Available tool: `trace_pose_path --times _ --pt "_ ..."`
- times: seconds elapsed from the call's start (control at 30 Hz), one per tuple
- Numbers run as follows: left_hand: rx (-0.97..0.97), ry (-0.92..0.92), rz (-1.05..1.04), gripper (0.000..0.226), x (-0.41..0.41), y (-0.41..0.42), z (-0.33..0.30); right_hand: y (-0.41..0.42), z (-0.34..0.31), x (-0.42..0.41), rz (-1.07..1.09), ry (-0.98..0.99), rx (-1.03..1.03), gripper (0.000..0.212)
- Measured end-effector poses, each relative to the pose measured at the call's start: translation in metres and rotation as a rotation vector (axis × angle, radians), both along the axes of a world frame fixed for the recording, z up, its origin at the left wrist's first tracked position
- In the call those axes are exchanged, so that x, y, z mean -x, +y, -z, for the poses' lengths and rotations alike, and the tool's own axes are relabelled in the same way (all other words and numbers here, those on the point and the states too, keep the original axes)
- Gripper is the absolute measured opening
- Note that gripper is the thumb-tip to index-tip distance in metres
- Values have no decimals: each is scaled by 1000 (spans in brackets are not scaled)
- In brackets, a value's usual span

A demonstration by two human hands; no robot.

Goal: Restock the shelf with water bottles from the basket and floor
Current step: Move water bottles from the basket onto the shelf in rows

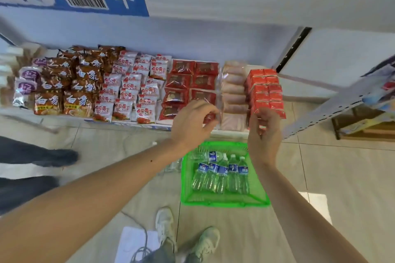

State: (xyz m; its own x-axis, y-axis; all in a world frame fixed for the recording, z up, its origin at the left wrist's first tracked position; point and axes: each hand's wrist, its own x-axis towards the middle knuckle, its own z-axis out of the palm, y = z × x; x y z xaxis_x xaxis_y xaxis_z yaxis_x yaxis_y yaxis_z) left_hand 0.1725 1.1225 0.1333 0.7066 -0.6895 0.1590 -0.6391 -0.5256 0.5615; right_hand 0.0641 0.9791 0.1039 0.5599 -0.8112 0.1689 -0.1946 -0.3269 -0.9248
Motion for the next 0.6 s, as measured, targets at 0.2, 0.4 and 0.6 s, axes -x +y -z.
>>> trace_pose_path --times 0.2,0.4,0.6 --pt "-220 183 -72 25 22 17 145 -1 144 25 6 220 -101 22" --pt "-394 201 -67 34 27 21 285 8 302 31 65 492 -307 35" --pt "-448 115 29 67 6 12 406 17 447 13 45 776 -517 58"
